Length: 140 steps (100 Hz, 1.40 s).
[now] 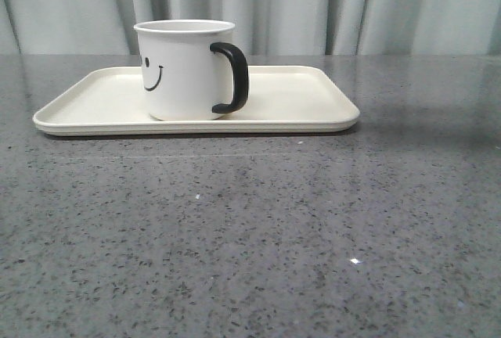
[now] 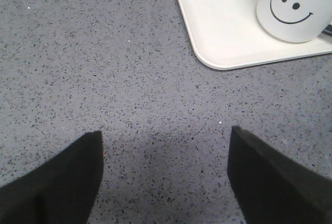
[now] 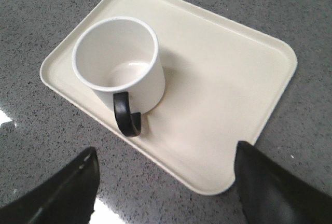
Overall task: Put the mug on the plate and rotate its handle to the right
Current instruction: 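Lower the right gripper into the mug and grip its rim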
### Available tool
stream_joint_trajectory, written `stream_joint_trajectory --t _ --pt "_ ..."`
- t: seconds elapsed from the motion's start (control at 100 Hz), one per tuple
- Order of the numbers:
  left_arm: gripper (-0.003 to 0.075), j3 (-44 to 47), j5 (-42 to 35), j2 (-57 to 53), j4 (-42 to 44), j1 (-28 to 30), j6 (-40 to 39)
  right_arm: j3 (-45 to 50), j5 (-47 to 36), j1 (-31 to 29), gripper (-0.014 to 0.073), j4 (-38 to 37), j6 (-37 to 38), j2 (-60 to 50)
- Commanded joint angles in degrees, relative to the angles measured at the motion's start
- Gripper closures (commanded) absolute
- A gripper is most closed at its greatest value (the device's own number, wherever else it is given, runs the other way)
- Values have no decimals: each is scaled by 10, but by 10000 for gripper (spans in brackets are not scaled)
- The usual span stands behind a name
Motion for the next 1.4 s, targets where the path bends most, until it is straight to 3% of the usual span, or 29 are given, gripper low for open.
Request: stream_joint_trajectory --t 0.0,0.45,0.68,1.22,1.3,1.39 --pt "227 -14 -35 -2 -7 1 -1 -43 -38 13 53 4 1 21" --pt "227 -14 -35 -2 -7 1 -1 -205 -33 71 53 -23 37 192" --pt "227 -14 -35 -2 -7 1 -1 -274 -9 91 53 -102 91 255" --pt "227 -14 -35 -2 -7 1 -1 -304 5 100 53 -124 129 322" --pt "227 -14 -35 -2 -7 1 -1 -304 3 100 80 -124 137 322" --pt "227 -14 -35 -2 -7 1 -1 -304 1 100 172 -124 144 322"
